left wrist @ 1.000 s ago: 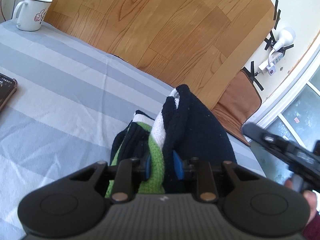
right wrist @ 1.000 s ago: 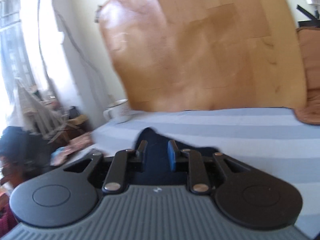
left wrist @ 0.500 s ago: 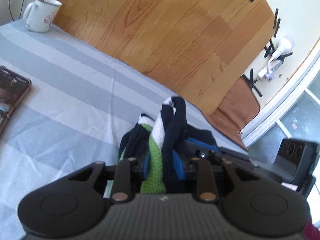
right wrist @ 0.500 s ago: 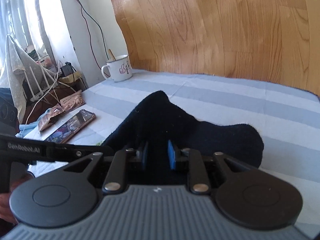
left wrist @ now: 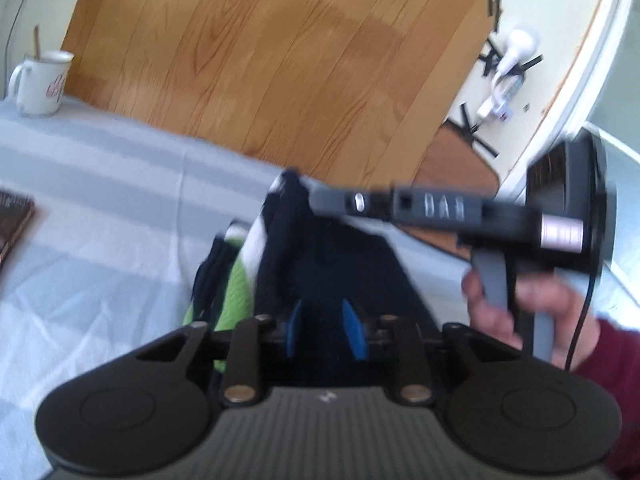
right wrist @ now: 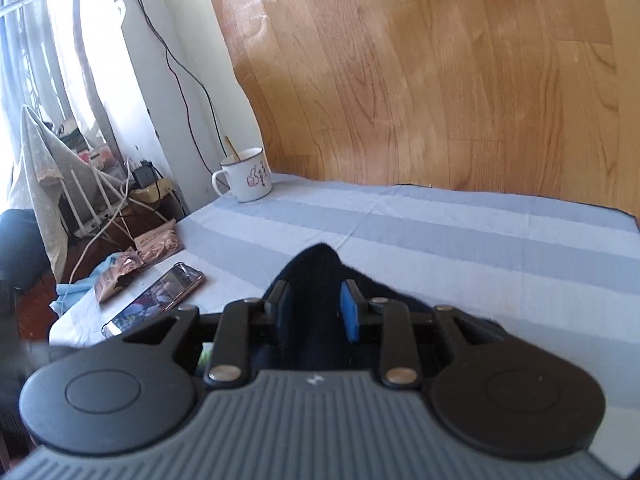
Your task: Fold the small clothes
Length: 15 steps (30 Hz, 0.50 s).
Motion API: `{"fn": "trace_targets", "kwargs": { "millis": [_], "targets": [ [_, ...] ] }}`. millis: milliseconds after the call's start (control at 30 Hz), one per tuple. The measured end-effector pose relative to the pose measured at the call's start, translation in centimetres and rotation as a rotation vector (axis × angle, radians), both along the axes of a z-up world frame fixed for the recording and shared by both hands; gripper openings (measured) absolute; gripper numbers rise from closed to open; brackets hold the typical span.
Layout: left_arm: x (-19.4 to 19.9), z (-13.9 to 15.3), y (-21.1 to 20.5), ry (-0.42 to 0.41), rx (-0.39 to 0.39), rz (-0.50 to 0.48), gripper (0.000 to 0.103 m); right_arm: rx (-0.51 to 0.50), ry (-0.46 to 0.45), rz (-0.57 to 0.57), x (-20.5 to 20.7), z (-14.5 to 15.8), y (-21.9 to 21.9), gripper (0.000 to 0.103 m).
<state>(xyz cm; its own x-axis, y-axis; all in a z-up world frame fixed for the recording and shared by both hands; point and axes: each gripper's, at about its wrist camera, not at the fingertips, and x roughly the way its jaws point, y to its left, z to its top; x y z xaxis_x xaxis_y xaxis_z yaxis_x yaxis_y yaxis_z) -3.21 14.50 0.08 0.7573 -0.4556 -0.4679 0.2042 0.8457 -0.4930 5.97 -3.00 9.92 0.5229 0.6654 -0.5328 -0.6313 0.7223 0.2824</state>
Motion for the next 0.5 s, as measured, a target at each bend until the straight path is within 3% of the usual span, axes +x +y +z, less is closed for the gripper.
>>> {"fn": "trace_targets", "kwargs": {
  "millis": [233,500],
  "targets": [
    [-1.1,-0.8,1.0,0.007,-0.02,0.033,0.016,-0.147,0.18,0.093,3.2,-3.3,4.5,0.032],
    [-1.6,-0.9,0.5,-0.018,0.011,0.042,0.016,-0.2,0.136,0.119,2.2,-3.2,4.6,0.032]
  ]
}}
